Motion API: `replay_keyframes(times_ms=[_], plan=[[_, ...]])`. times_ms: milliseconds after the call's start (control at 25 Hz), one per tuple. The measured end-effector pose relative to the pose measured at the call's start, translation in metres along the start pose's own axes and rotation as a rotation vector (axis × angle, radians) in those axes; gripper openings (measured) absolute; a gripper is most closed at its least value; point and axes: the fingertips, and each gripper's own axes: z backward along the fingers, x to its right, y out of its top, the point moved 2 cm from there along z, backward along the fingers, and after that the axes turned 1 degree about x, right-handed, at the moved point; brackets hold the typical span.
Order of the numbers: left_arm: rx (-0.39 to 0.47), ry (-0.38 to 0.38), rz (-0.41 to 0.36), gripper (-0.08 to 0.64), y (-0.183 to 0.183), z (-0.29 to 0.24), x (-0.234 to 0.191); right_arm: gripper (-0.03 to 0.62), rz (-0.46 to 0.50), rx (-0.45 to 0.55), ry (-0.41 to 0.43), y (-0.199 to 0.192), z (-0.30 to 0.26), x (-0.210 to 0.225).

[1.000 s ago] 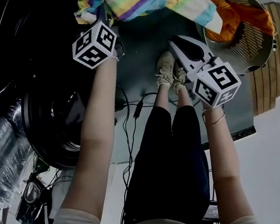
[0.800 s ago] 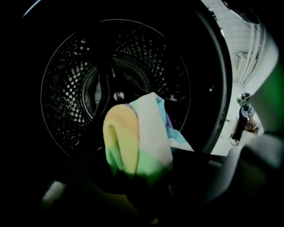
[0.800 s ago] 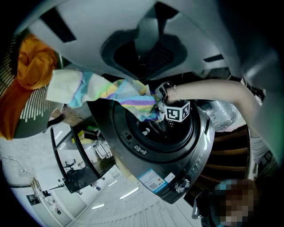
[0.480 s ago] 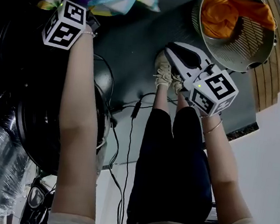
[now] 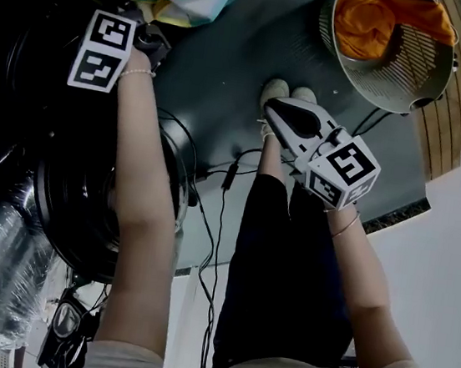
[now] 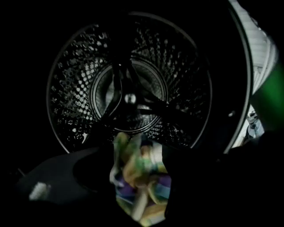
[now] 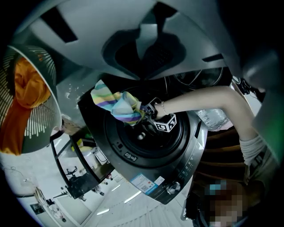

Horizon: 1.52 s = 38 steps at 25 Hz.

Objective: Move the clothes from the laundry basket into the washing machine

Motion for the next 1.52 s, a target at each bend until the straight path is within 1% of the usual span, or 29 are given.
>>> replay_keyframes(times_ms=[80,160,200,240,280,360,400,480,520,600,680,800,840,880,920,960,1000,1040,1160,1240,1320,1400,1440,1480,1520], plan=[[0.015,-0.032,-0.022,0.331,-0.005,0.024,0.009,0.031,-0.001,-0.007,0.004,-0.001,-0.001,-0.003],[-0.009,-0.058,-0.045,0.383,-0.029,0.044,0.024,0.031,-0.001,-0.014,-0.005,-0.001,0.000,-0.002],[-0.033,-0.064,-0.037,0.422,-0.046,0.051,0.031,0.031,0.002,-0.015,-0.013,0.001,0.000,0.001],[-0.067,-0.066,-0.013,0.444,-0.065,0.056,0.038,0.031,0.009,-0.016,-0.021,0.003,0.000,0.003],[-0.108,-0.068,0.019,0.451,-0.084,0.058,0.043,0.031,0.018,-0.016,-0.029,0.005,0.001,0.005],[-0.186,-0.066,0.072,0.463,-0.119,0.057,0.053,0.031,0.028,-0.012,-0.039,0.008,0.004,0.011],[-0.220,-0.064,0.083,0.466,-0.134,0.054,0.057,0.031,0.026,-0.007,-0.043,0.009,0.006,0.014],[-0.274,-0.069,0.079,0.468,-0.158,0.043,0.065,0.030,0.017,0.004,-0.057,0.011,0.010,0.022],[-0.288,-0.073,0.074,0.466,-0.166,0.035,0.067,0.028,0.013,0.009,-0.062,0.012,0.011,0.026],[-0.287,-0.068,0.084,0.466,-0.171,0.019,0.066,0.026,0.010,0.017,-0.064,0.014,0.010,0.031],[-0.279,-0.036,0.087,0.465,-0.169,0.006,0.060,0.026,0.013,0.016,-0.064,0.014,0.007,0.033],[-0.285,0.026,0.060,0.450,-0.164,-0.005,0.052,0.025,0.012,0.006,-0.051,0.012,0.000,0.035],[-0.288,0.043,0.059,0.408,-0.162,-0.004,0.050,0.023,0.010,0.003,-0.043,0.012,-0.001,0.035],[-0.289,0.057,0.052,0.334,-0.159,-0.001,0.049,0.023,0.011,0.001,-0.035,0.012,-0.003,0.034],[-0.286,0.063,0.032,0.254,-0.157,0.002,0.049,0.021,0.012,0.000,-0.029,0.013,-0.004,0.033],[-0.279,0.058,0.001,0.152,-0.153,0.005,0.050,0.021,0.012,0.000,-0.026,0.014,-0.005,0.032],[-0.267,0.045,-0.031,0.068,-0.147,0.009,0.052,0.020,0.008,0.005,-0.023,0.016,-0.007,0.031],[-0.249,0.027,-0.055,0.055,-0.141,0.013,0.054,0.018,0.001,0.013,-0.020,0.018,-0.007,0.031],[-0.152,-0.019,-0.074,0.037,-0.106,0.019,0.047,0.015,-0.012,0.036,-0.008,0.025,-0.009,0.029],[-0.093,-0.022,-0.109,0.035,-0.075,0.017,0.038,0.015,-0.019,0.046,-0.003,0.028,-0.011,0.027],[-0.053,-0.021,-0.154,0.035,-0.048,0.006,0.032,0.015,-0.030,0.060,0.001,0.032,-0.013,0.025],[-0.027,-0.016,-0.187,0.037,-0.028,-0.007,0.028,0.015,-0.030,0.067,0.002,0.034,-0.016,0.023],[-0.025,-0.018,-0.189,0.038,-0.023,-0.014,0.026,0.015,-0.028,0.065,0.003,0.034,-0.017,0.021],[-0.035,-0.025,-0.177,0.038,-0.020,-0.021,0.025,0.015,-0.026,0.061,0.004,0.034,-0.019,0.020],[-0.056,-0.035,-0.150,0.053,-0.022,-0.028,0.024,0.015,-0.027,0.058,0.005,0.033,-0.019,0.018]])
